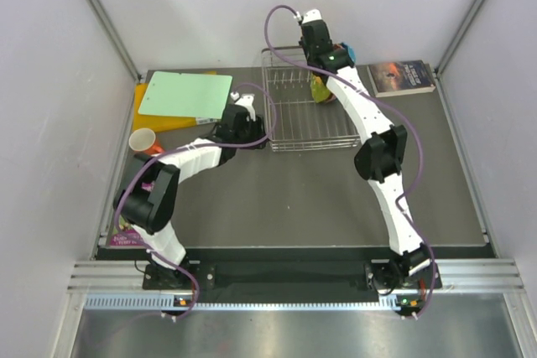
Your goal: Load the plates into the dish rack
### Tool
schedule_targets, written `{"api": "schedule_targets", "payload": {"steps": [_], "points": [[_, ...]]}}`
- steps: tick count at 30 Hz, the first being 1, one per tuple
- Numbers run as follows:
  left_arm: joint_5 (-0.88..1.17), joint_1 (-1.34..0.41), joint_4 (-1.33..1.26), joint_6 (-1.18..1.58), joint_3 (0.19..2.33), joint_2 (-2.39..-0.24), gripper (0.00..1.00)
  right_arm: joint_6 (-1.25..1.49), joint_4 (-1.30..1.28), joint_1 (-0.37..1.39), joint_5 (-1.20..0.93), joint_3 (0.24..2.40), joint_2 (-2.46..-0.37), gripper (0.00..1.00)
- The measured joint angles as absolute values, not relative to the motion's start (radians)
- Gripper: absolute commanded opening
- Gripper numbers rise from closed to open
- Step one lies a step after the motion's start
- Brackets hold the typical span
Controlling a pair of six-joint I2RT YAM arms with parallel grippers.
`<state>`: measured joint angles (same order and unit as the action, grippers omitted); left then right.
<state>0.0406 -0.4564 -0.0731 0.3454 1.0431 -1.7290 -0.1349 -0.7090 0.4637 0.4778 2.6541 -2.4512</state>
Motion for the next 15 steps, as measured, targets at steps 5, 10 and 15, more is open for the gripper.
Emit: {"api": "schedule_targets", "payload": {"steps": [5,10,15], "points": [[0.044,-0.460,-0.084,0.345,1.010,-1.704,0.55,-0.139,-0.680,0.466,0.492,2.654,-2.487,0.00],[0.044,-0.461,-0.090,0.345,0.986,-1.673,0.56,-0.138,-0.662,0.482,0.508,2.654,-2.508,0.00],[0.041,-0.461,-0.091,0.344,0.976,-1.648,0.56,-0.135,-0.662,0.486,0.519,2.653,-2.509,0.00]]}}
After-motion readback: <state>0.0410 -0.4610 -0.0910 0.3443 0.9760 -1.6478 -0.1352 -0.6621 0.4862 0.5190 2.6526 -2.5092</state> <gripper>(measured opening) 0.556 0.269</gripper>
